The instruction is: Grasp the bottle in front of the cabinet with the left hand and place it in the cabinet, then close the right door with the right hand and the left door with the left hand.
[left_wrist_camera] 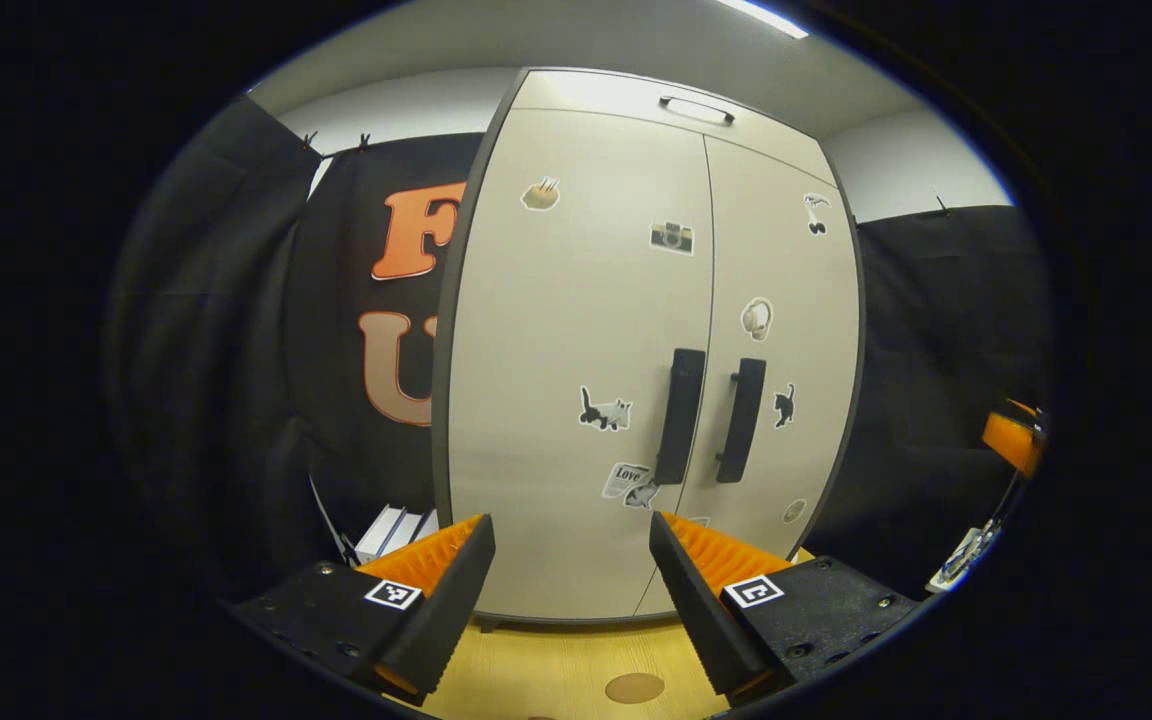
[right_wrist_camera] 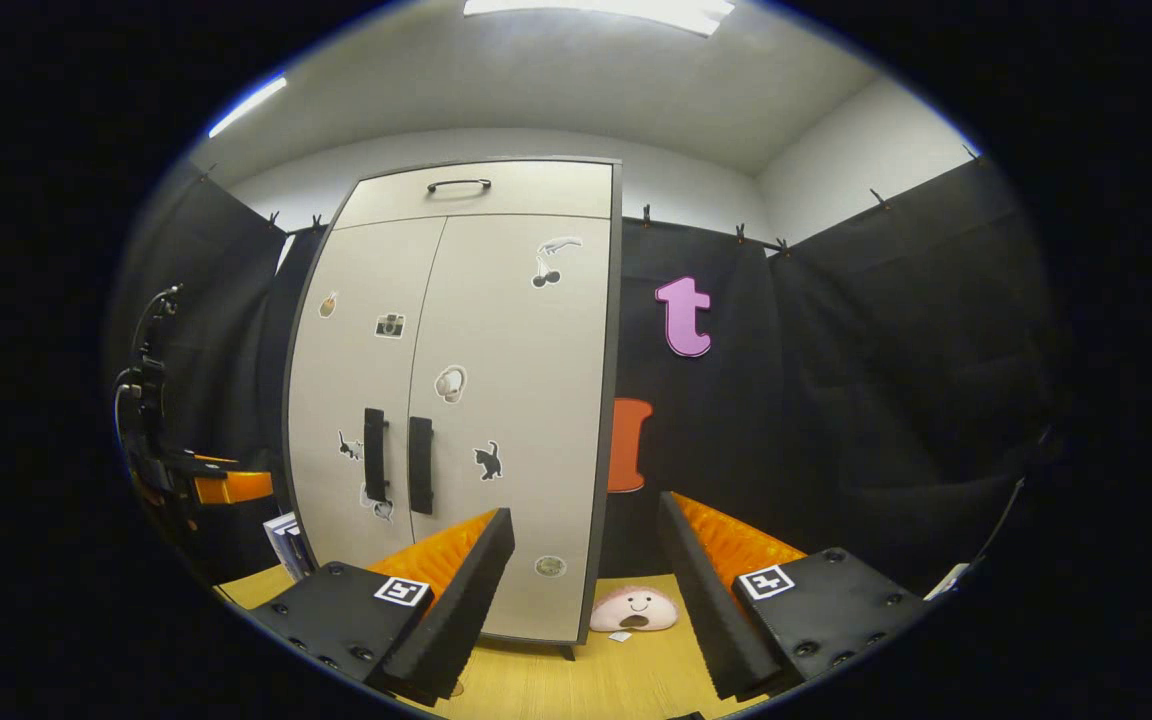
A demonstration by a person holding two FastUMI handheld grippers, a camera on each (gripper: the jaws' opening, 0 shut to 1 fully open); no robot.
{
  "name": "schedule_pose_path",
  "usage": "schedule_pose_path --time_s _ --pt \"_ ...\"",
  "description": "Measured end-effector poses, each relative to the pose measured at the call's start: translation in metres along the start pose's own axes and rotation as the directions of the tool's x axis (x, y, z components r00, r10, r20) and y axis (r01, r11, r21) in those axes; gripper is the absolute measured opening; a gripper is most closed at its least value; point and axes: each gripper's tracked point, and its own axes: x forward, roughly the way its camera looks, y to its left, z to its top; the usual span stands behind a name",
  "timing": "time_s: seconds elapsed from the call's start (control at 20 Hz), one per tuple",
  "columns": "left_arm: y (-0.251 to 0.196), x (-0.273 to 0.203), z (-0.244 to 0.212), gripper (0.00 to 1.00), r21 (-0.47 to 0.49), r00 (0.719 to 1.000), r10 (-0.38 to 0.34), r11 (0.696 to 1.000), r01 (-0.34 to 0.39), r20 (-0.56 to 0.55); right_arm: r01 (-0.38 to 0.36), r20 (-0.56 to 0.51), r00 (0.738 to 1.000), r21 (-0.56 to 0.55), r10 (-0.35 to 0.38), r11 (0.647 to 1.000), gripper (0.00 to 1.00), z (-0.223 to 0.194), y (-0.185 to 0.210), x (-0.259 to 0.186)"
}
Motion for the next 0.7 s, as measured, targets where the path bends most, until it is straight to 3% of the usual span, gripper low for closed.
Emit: schedule_pose_path --time_s 0.5,0.7 --pt "0.003 -0.073 0.096 0.94 0.034 0.984 0.029 0.999 -0.035 0.177 -0.006 0.043 0.999 0.004 0.005 1.000 0.96 0.025 -0.001 -0.022" --pt "-0.008 -0.081 0.109 0.94 0.029 0.981 0.004 1.000 -0.010 0.194 -0.009 0.052 0.999 0.005 0.009 1.000 0.96 0.029 -0.001 -0.025"
